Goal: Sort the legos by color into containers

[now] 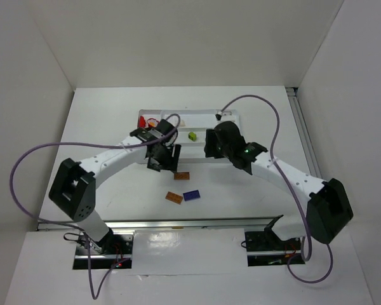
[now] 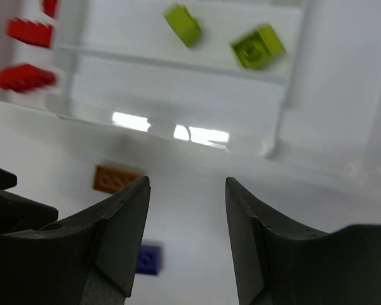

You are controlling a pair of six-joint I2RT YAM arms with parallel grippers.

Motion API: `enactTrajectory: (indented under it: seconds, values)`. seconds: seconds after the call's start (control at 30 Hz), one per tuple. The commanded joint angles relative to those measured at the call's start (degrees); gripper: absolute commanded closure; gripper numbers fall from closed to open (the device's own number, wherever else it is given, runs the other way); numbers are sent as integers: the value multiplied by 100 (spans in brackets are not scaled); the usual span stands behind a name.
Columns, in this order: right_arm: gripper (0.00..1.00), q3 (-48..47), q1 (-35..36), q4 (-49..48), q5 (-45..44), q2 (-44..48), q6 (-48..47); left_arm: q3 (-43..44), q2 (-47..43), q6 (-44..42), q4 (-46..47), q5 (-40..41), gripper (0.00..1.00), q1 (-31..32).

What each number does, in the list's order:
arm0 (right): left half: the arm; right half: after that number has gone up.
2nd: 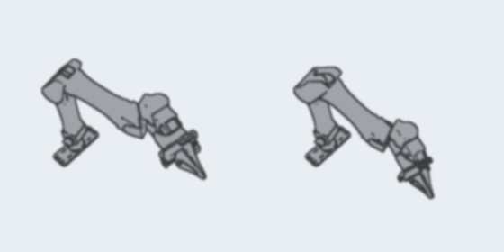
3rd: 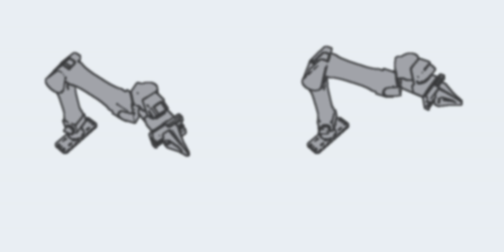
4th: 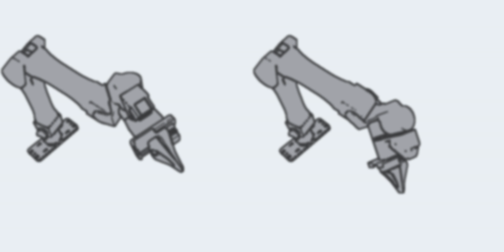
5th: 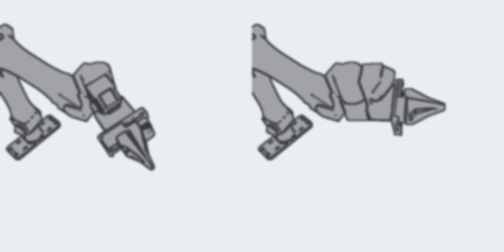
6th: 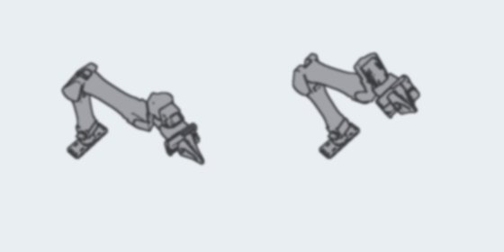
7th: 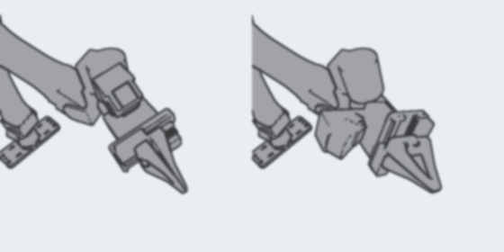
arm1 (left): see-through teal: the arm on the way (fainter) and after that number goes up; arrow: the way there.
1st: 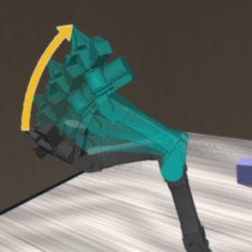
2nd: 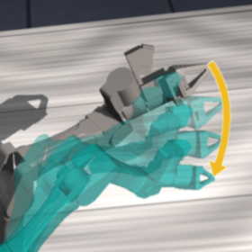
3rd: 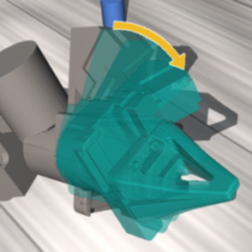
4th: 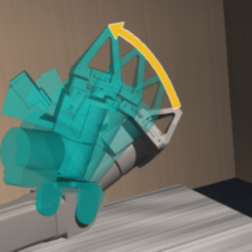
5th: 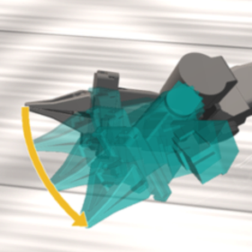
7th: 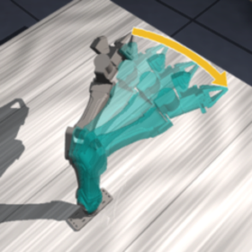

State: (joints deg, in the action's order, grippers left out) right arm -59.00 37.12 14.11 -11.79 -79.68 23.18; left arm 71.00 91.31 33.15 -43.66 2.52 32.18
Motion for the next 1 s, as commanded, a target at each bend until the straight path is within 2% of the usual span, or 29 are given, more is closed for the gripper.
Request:
enactTrajectory:
  seconds: [0.0,0.17,0.27,0.43,0.63,0.97]
  values:
    - [42,590,-152,881,-411,645,432,308,404,-834,453,-428,24,603]
    - [41,1461,-451,1532,-412,1445,802,765,1256,-1415,508,379,16,1219]
    - [41,1664,-583,1875,-359,1981,916,880,1600,-1566,508,704,14,1220]
    - [41,1796,-531,2017,54,2202,1267,1056,1812,-1504,508,1136,14,1220]
    - [39,1901,-337,2017,45,2089,1321,995,1979,-1557,560,1022,15,1220]
    - [38,1796,-337,1850,45,1921,1268,810,2067,-2119,929,153,18,1220]
